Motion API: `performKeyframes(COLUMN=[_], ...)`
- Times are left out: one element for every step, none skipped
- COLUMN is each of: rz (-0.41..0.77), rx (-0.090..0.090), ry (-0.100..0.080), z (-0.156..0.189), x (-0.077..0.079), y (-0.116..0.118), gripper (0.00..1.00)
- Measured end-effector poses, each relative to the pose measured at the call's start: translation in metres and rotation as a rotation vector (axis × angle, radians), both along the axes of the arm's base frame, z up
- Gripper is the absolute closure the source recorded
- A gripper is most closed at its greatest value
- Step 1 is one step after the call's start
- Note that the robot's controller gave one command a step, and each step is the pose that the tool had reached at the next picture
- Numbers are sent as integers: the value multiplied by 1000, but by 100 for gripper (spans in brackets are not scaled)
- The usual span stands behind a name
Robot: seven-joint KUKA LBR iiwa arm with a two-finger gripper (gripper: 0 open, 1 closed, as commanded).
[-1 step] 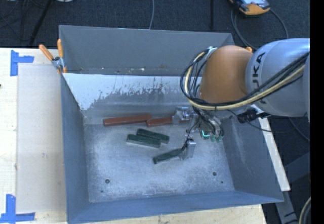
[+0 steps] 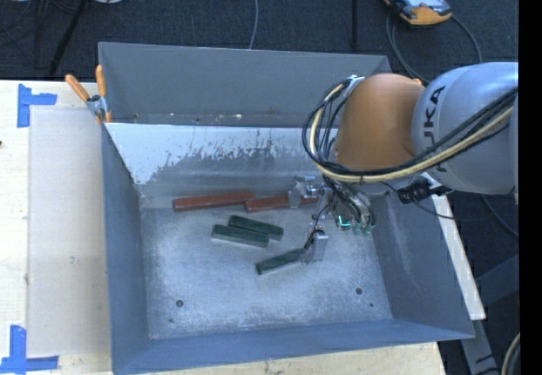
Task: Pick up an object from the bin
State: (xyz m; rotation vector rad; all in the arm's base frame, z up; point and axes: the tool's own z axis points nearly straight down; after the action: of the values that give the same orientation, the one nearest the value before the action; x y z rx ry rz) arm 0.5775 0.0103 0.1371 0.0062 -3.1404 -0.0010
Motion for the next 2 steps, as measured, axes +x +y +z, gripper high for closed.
performKeyframes(rz=[-64,-142], rx=[0,-1], ry=[-5,1], z=[-33,-64], x=[-1,-28], y=[3,33], gripper=[0,100])
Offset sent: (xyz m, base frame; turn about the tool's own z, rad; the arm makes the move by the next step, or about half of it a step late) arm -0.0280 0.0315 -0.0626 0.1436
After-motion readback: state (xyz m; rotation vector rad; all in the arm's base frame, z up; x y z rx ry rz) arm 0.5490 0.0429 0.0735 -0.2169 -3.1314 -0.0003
